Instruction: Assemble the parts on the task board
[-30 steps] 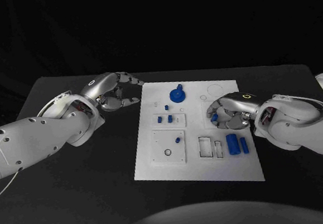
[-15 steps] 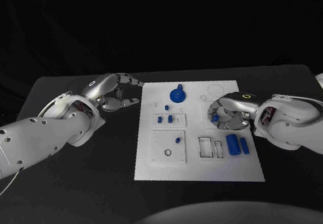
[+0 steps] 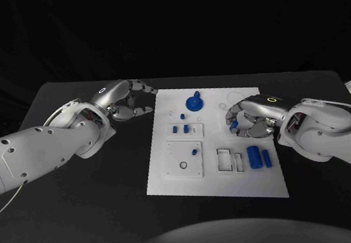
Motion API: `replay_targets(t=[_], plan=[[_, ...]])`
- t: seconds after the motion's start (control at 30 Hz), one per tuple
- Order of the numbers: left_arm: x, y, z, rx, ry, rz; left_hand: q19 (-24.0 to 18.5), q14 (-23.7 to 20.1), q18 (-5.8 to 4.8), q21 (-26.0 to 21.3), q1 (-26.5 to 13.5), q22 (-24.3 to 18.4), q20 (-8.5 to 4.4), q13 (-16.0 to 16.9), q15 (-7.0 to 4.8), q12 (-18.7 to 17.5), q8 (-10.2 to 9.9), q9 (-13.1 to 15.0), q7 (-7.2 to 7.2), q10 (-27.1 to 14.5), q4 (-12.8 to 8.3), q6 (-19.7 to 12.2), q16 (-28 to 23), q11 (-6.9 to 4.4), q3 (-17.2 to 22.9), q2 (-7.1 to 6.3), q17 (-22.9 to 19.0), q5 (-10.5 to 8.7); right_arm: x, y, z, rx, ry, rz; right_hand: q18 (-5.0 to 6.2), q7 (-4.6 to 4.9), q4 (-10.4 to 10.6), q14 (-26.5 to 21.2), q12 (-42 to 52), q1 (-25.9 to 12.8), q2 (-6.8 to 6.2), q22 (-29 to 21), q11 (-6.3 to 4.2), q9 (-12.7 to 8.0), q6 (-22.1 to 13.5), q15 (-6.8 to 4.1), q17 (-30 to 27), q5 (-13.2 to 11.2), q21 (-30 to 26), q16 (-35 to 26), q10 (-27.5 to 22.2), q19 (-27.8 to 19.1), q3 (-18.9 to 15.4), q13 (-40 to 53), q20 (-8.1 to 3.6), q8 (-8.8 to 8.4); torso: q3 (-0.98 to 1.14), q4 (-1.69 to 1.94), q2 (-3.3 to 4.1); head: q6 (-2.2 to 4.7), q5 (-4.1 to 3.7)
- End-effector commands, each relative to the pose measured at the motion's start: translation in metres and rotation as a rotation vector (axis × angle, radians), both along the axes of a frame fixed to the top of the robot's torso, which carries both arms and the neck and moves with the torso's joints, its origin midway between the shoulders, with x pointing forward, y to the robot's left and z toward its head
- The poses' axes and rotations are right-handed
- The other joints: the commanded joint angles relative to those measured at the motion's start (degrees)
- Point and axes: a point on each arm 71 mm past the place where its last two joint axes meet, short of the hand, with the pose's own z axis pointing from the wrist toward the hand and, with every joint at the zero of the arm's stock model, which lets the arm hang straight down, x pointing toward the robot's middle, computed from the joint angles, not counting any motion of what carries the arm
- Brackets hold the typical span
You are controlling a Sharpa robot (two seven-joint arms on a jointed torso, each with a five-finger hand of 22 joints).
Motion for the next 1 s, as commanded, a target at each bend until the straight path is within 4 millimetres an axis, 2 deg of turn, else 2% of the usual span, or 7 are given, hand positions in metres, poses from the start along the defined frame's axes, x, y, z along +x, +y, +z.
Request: replay_targets(t=[0.03, 0.2, 0.3, 0.53, 0.63, 0.8, 1.0], plan=[[0.0, -0.003, -0.001, -0.001, 0.018, -0.003, 0.0, -0.2, 0.14, -0.5, 0.2, 9.6, 0.51, 0.1, 0.45, 0.2, 0.0, 0.0, 0.48, 0.1, -0.1, -0.2, -0.4, 0.18, 0.4, 0.69, -0.2, 0.25, -0.003, 0.007, 0.012, 0.011, -0.021, 0.032, -0.12, 0.02, -0.4, -0.1, 0.2, 0.3, 0.71, 7.8, -0.55, 0.1, -0.5, -0.33, -0.2, -0.3, 0.2, 0.1, 1.1, 0.0, 0.0, 0.0, -0.43, 0.43, -0.01, -0.05, 0.0, 0.0, 0.05], [0.001, -0.004, -0.001, 0.0, 0.021, -0.006, 0.0, -0.3, 0.17, -0.7, 0.4, 9.5, 0.55, 0.0, 0.49, 0.2, 0.0, 0.0, 0.57, 0.1, -0.1, -0.2, -0.5, 0.21, 0.5, 0.8, -0.3, 0.32, -0.008, 0.021, 0.027, 0.024, -0.027, 0.075, -0.13, 0.01, -0.5, -0.1, 0.3, 0.3, 0.79, 7.8, -0.58, 0.2, -0.6, -0.36, -0.1, -0.3, 0.3, 0.1, 1.3, 0.0, 0.1, 0.0, -0.46, 0.52, 0.08, -0.07, -0.02, 0.0, -0.06], [0.001, -0.005, -0.002, 0.002, 0.024, -0.007, -0.1, -0.3, 0.18, -0.7, 0.5, 9.5, 0.58, 0.0, 0.51, 0.2, 0.0, 0.0, 0.62, 0.1, -0.1, -0.2, -0.5, 0.23, 0.6, 0.9, -0.4, 0.38, -0.011, 0.033, 0.032, 0.028, -0.018, 0.108, -0.14, -0.03, -0.6, -0.1, 0.3, 0.4, 0.91, 7.8, -0.65, 0.4, -0.5, -0.41, -0.1, -0.6, 0.4, 0.1, 1.5, 0.0, 0.2, 0.0, -0.5, 0.7, 0.06, 0.0, -0.05, 0.0, -0.09], [0.002, -0.007, -0.004, 0.003, 0.032, -0.011, -0.1, -0.3, 0.19, -0.8, 0.6, 9.5, 0.59, 0.0, 0.52, 0.1, 0.0, 0.0, 0.65, 0.1, -0.1, -0.2, -0.5, 0.25, 0.7, 0.94, -0.4, 0.41, -0.017, 0.065, 0.032, 0.019, 0.033, 0.189, -0.14, -0.1, -0.8, -0.1, 0.2, 0.3, 1.11, 7.8, -0.76, 0.7, -0.5, -0.5, -0.1, -1.7, 0.4, 0.1, 2.0, 0.0, 0.4, -0.1, -0.58, 1.01, 0.05, -0.04, -0.1, 0.0, 0.14], [0.002, -0.009, -0.006, 0.003, 0.035, -0.015, -0.1, -0.4, 0.19, -0.8, 0.6, 9.5, 0.6, 0.0, 0.53, 0.1, 0.0, 0.0, 0.69, 0.1, -0.2, -0.2, -0.6, 0.27, 0.8, 0.99, -0.5, 0.45, -0.018, 0.086, 0.032, 0.018, 0.044, 0.237, -0.15, -0.19, -1.0, 0.0, 0.3, 0.4, 1.23, 7.8, -0.87, 0.9, -0.3, -0.57, 0.0, -2.1, 0.5, 0.2, 2.3, 0.0, 0.5, -0.1, -0.63, 1.19, 0.05, 0.01, -0.13, 0.0, 0.32], [0.002, -0.012, -0.008, 0.004, 0.04, -0.022, -0.1, -0.4, 0.2, -0.8, 0.7, 9.5, 0.61, 0.0, 0.55, 0.1, 0.0, 0.0, 0.73, 0.1, -0.2, -0.2, -0.6, 0.29, 0.8, 1.04, -0.5, 0.5, -0.022, 0.116, 0.028, 0.004, 0.046, 0.303, -0.13, -0.27, -1.1, 0.0, 0.3, 0.4, 1.26, 7.8, -0.95, 1.0, -0.1, -0.64, 0.0, -2.2, 0.5, 0.2, 2.5, 0.0, 0.6, 0.0, -0.68, 1.31, 0.13, 0.31, -0.07, 0.0, 0.63], [0.002, -0.012, -0.009, 0.005, 0.043, -0.02, -0.1, -0.4, 0.2, -0.8, 0.7, 9.5, 0.61, 0.0, 0.55, 0.1, 0.0, 0.0, 0.74, 0.1, -0.2, -0.2, -0.6, 0.29, 0.8, 1.04, -0.5, 0.5, -0.029, 0.142, 0.022, -0.046, 0.053, 0.364, -0.11, -0.41, -1.1, 0.0, 0.2, 0.1, 1.18, 7.8, -1.06, 1.0, 0.1, -0.74, -0.3, -2.9, 0.4, 0.1, 2.8, -0.1, 0.6, -0.1, -0.77, 1.38, 0.1, 0.62, -0.14, 0.0, 1.07]])
